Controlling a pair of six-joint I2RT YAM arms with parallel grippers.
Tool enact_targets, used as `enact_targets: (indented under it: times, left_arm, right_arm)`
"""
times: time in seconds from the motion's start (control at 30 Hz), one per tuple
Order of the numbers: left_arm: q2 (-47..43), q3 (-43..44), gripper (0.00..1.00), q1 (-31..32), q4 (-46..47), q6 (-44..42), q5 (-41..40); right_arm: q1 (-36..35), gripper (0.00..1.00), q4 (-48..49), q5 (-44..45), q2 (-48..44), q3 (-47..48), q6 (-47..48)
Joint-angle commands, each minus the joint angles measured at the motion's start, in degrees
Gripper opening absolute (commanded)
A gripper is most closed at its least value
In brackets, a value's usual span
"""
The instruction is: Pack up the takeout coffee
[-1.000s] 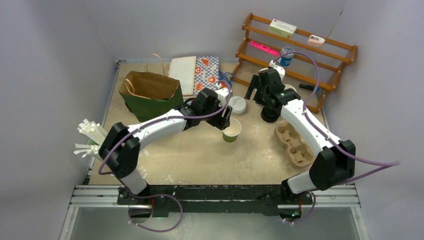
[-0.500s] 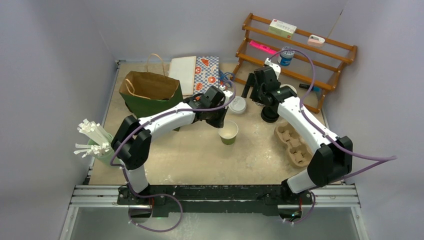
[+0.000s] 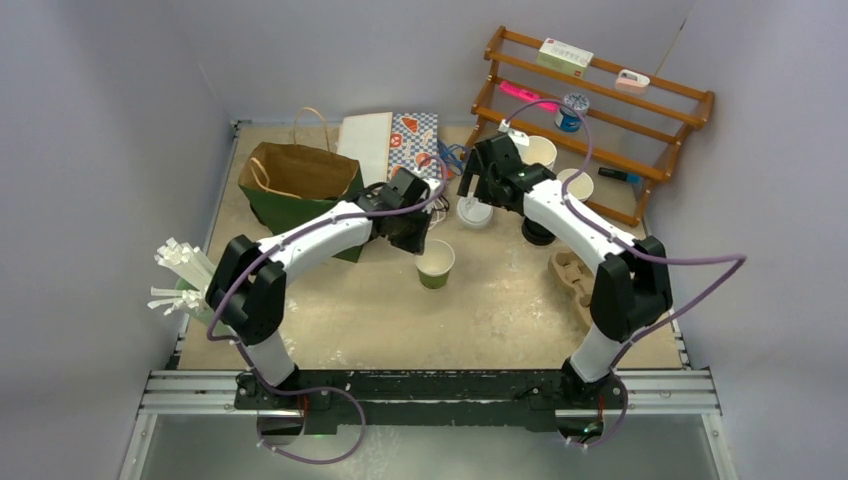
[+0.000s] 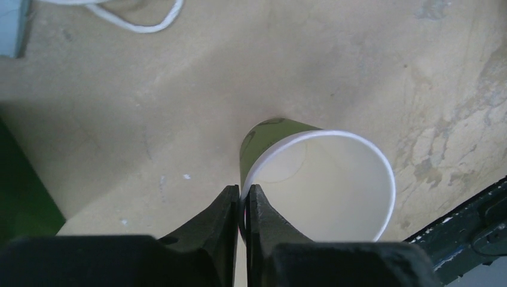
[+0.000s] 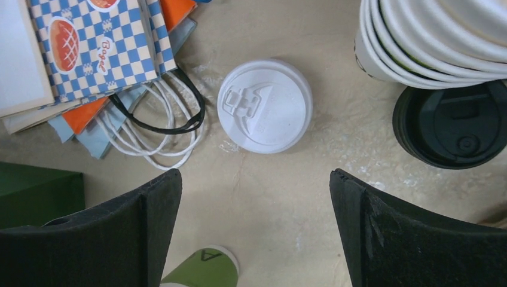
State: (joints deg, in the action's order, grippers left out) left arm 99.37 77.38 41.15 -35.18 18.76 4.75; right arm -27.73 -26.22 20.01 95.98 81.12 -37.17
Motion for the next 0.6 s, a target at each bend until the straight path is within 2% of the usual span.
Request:
enact_targets:
  times: [0.0, 0.13, 0.23, 0.33, 0.57]
  left_arm:
    - [-4.3, -2.1, 0.19, -3.7, 2.1, 2.4, 2.7]
    - [-6.5, -1.5, 0.50, -4.2, 1.3, 1.7, 2.3]
    - [-8.7, -1.0, 0.67, -5.0, 0.8, 1.4, 2.4]
    - [-11.3, -0.8, 0.74, -5.8, 1.1, 0.9, 3.0]
    - [-15.4, -0.8, 0.75, -8.4, 1.2, -0.5, 3.4]
  right_arm:
    - [-0.1, 0.96, 0.6, 0.8, 2.9, 3.8, -5.0]
    - [-0.1, 0.98, -0.5, 1.9, 6.1, 5.7, -7.8]
    - [-0.2, 0.98, -0.8, 2.1, 8.2, 7.2, -8.9]
    - [-0.7, 0.98, -2.5, 3.4, 10.7, 9.3, -9.6]
    - [-1.4, 0.98, -6.7, 8.8, 15.3, 12.5, -12.0]
